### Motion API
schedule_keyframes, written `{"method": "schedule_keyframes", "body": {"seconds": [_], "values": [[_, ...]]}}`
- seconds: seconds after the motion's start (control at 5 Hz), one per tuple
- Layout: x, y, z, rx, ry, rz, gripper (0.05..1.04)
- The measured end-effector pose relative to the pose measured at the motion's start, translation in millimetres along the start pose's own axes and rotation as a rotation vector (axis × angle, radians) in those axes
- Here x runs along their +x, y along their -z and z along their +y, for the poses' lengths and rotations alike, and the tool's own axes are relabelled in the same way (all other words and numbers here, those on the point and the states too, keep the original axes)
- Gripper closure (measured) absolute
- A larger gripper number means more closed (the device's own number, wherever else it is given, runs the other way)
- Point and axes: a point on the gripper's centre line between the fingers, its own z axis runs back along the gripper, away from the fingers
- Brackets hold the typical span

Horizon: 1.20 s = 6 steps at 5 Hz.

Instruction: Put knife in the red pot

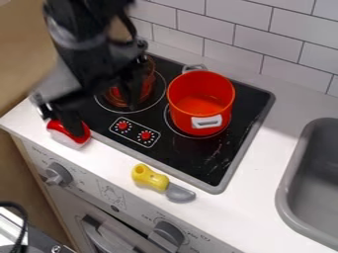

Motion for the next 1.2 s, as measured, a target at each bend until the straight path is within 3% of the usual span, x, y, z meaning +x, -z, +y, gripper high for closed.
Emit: {"method": "schedule_keyframes", "body": {"seconds": [0.2,0.4,0.6,1.2], "values": [[-7.3,10.7,7.3,0.178,-0.176,-0.084,0.084],[-9.2,12.3,11.5,0.306,-0.305,-0.064,0.085],[-8.8,15.6,9.7,0.299,-0.297,-0.033,0.084],[-8.9,16.2,8.6,0.293,-0.299,-0.032,0.084]]}}
